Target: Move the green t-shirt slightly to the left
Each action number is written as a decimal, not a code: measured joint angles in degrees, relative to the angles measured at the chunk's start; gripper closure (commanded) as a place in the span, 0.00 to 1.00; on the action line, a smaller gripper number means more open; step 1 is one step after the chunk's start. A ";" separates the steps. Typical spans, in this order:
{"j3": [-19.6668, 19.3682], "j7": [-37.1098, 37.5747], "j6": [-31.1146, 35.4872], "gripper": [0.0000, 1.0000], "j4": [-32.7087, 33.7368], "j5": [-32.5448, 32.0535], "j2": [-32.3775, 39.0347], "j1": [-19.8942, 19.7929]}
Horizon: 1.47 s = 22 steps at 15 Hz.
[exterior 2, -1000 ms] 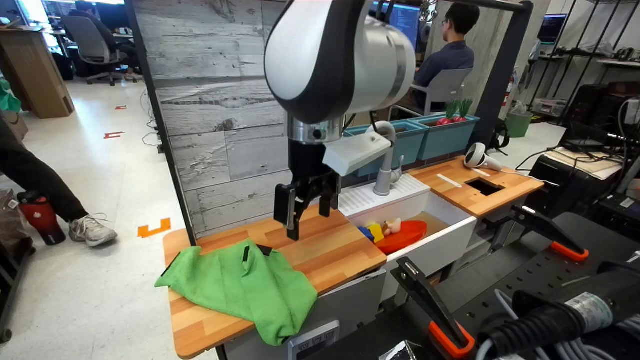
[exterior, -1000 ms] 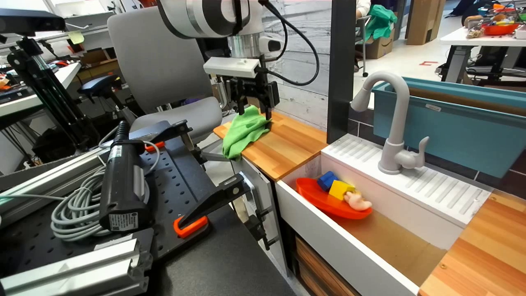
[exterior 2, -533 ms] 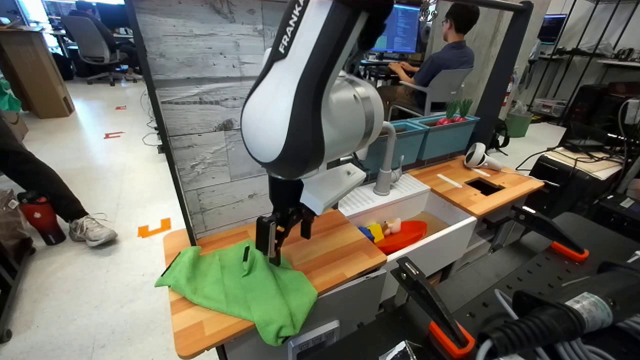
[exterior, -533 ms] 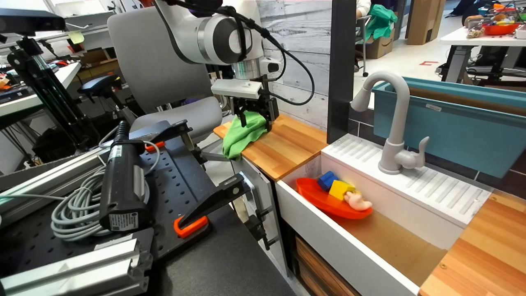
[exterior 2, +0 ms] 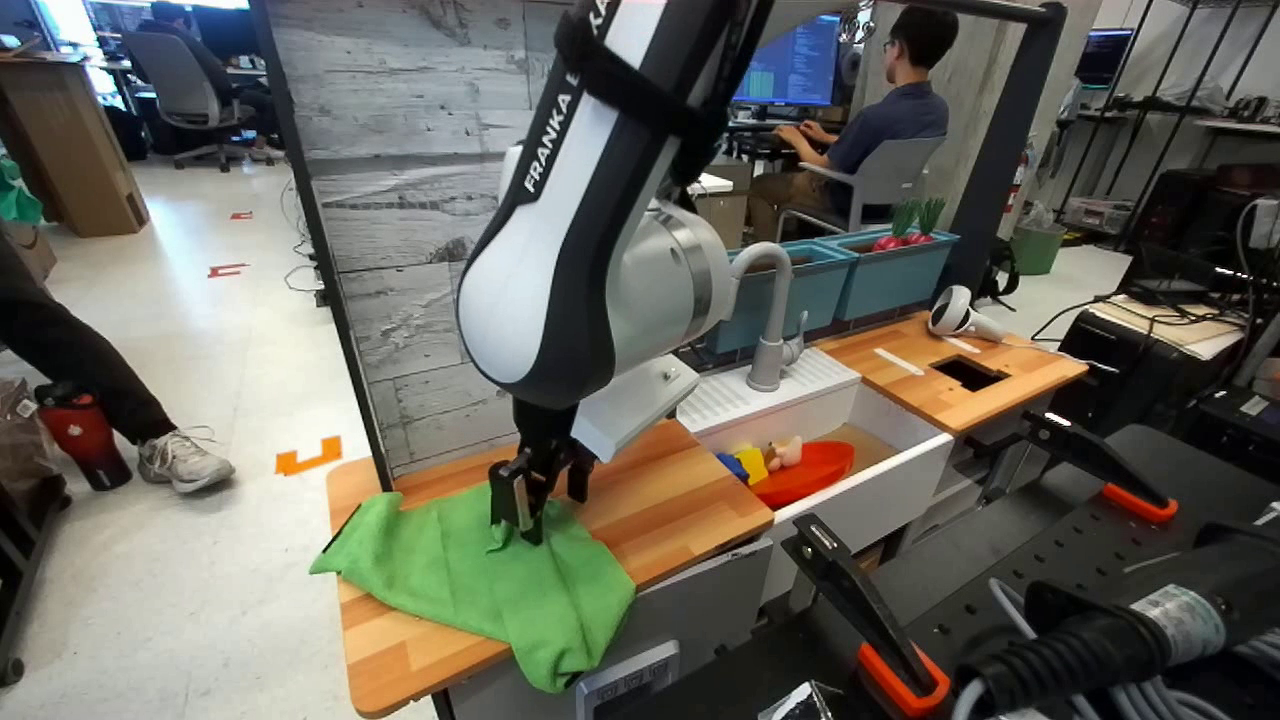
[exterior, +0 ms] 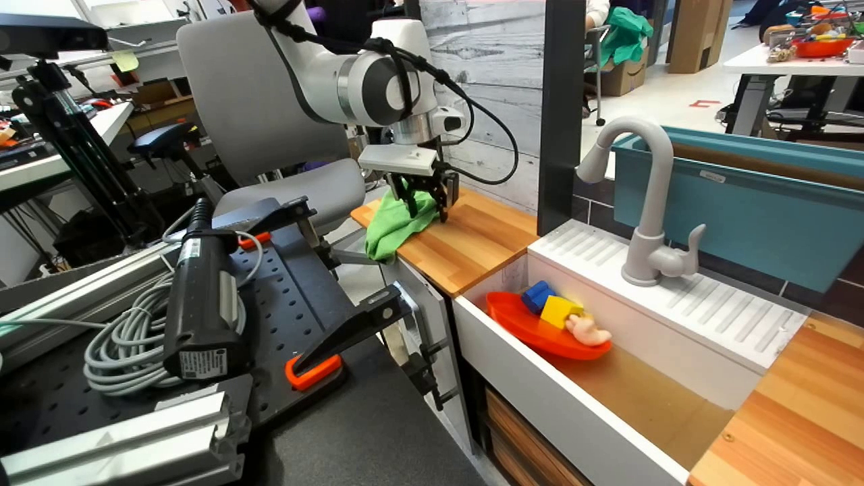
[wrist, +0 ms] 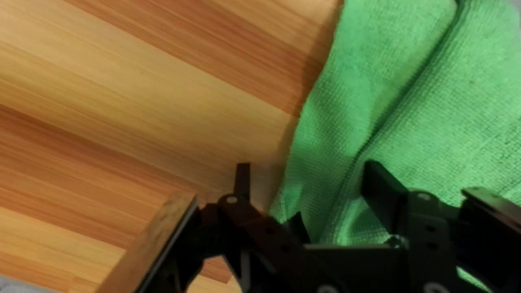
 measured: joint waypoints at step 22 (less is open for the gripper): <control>-0.52 0.00 13.55 0.99 -9.04 -0.21 -5.55 -2.03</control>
